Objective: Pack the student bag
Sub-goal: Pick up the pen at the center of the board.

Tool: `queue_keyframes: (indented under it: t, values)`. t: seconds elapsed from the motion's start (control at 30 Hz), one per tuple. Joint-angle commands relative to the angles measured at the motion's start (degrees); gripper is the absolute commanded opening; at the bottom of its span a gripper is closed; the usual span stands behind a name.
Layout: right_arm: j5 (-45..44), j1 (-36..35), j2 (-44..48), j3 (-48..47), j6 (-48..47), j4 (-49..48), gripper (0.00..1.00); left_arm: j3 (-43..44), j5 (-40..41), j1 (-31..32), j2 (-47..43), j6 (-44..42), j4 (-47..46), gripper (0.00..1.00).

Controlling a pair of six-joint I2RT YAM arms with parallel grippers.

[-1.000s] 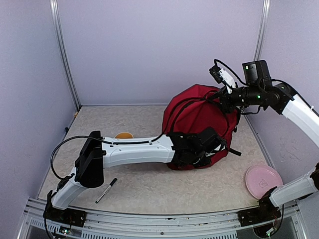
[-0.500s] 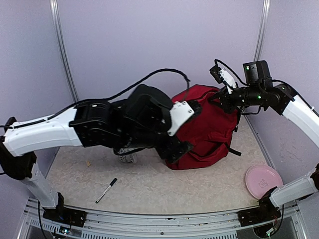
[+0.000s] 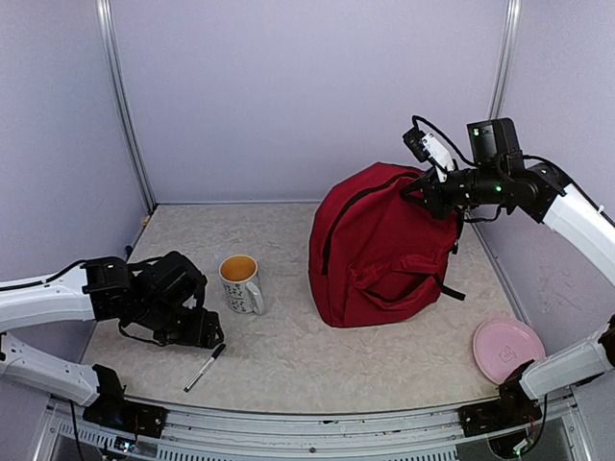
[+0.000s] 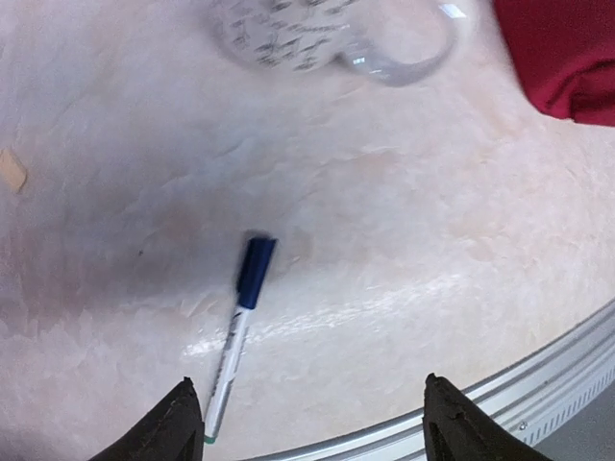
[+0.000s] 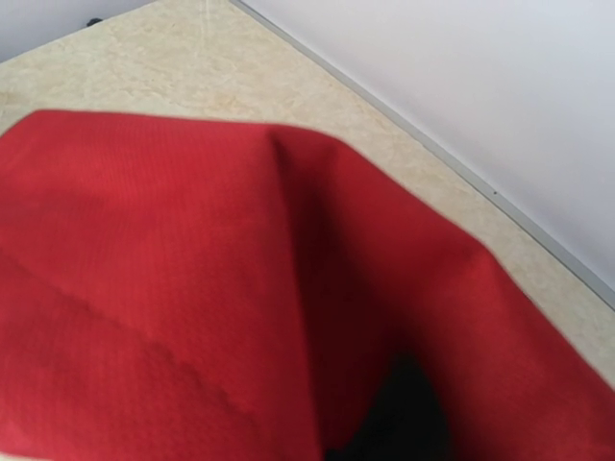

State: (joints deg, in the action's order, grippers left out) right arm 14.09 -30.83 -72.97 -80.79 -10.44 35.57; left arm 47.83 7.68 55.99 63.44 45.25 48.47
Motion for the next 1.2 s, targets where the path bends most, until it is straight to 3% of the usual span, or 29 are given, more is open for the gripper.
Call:
queue_keyframes:
  t: [0.0,0.1,0.23,0.37,0.53,0.97,1.17]
  values:
    - [0.4,0.1,-0.1,0.9,-0.5,-1.6,0.11,-5.3,-1.8,-1.9,2.2,7.0,3.7,0.77]
    - [0.1,0.1,-0.2,0.9,-0.8,-1.2,0.11,-7.7,-4.5,-2.3,9.7,2.6,2.9,0.79]
    - [0.0,0.0,-0.2,1.1,-0.9,-0.8,0.11,-6.6,-1.5,-2.8,17.6,-1.6,2.2,0.79]
    - [-0.4,0.1,0.4,1.5,-0.9,-0.6,0.11,-5.9,-2.4,-4.0,20.4,-4.5,-0.2,0.64]
    - [-1.2,0.1,0.8,1.5,-1.2,-0.4,0.12,-7.0,-6.7,-4.1,19.7,-6.7,-1.1,0.38]
    - [-1.1,0.1,0.9,0.9,-0.8,-0.1,0.12,-6.0,-6.9,-5.4,19.7,-9.8,-2.1,0.10]
    - [-1.0,0.1,1.1,0.2,-0.7,0.0,0.12,-5.1,-6.8,-5.4,18.9,-9.9,-1.7,0.04]
